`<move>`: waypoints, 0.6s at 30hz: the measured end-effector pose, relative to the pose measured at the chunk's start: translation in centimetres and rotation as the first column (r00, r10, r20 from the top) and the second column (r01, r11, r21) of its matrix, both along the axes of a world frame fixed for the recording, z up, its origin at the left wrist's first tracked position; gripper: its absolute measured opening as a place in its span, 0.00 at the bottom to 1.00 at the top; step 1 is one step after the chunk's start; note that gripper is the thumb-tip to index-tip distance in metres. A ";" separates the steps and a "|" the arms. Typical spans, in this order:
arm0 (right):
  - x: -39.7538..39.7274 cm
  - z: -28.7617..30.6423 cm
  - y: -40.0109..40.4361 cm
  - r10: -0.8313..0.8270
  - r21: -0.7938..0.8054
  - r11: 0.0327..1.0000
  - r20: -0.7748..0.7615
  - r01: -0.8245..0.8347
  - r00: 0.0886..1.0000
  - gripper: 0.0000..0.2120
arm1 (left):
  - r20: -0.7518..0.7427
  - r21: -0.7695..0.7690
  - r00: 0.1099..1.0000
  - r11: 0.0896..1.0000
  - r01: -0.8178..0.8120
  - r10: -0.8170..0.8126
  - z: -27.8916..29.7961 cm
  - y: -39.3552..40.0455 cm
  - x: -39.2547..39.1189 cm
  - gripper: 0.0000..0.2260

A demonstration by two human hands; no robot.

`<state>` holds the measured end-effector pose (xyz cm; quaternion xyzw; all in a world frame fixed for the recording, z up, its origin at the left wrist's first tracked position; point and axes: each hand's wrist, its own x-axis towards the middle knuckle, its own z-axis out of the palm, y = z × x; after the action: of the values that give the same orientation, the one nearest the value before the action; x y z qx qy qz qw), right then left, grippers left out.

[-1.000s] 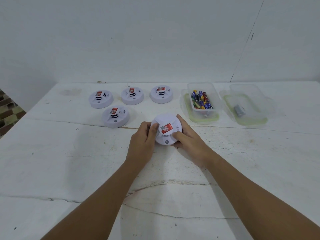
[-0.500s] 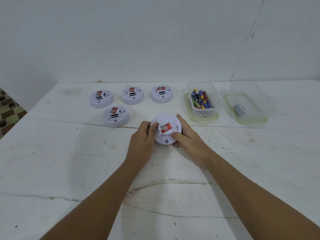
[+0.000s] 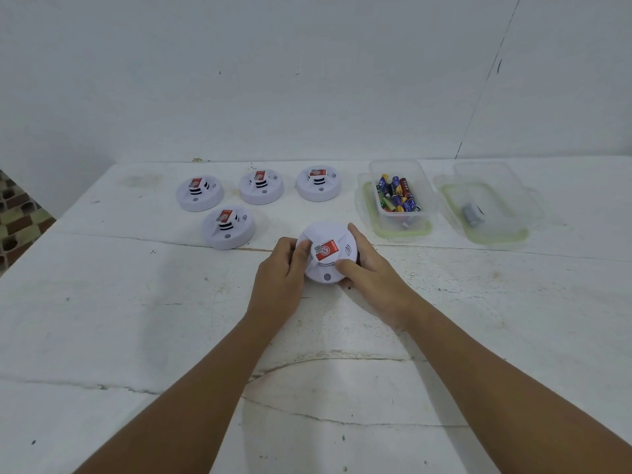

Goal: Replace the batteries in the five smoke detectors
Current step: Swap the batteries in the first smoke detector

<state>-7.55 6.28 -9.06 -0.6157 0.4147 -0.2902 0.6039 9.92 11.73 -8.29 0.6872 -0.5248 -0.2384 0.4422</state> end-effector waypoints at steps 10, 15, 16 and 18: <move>0.2 0.5 0.4 -0.005 -0.050 0.999 -0.018 0.004 1.000 0.47 | 0.034 0.000 0.999 1.000 -0.003 0.003 0.0 0.0 0.0 0.16; 0.1 0.6 0.4 0.009 -0.050 0.999 0.000 -0.009 1.000 0.47 | 0.044 0.007 0.999 1.000 -0.008 0.007 0.1 -0.1 -0.1 0.16; 0.1 0.6 0.4 0.010 -0.050 0.999 0.003 -0.010 1.000 0.47 | 0.048 0.006 0.999 1.000 -0.009 0.008 0.0 -0.1 -0.1 0.16; 0.1 0.7 0.5 0.004 -0.049 0.999 0.008 -0.004 1.000 0.48 | 0.053 0.004 0.999 1.000 -0.009 0.009 -0.1 -0.2 0.0 0.16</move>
<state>-7.47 6.77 -8.36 -0.6301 0.4037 -0.3016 0.5908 9.89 11.56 -8.34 0.6966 -0.5327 -0.2191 0.4277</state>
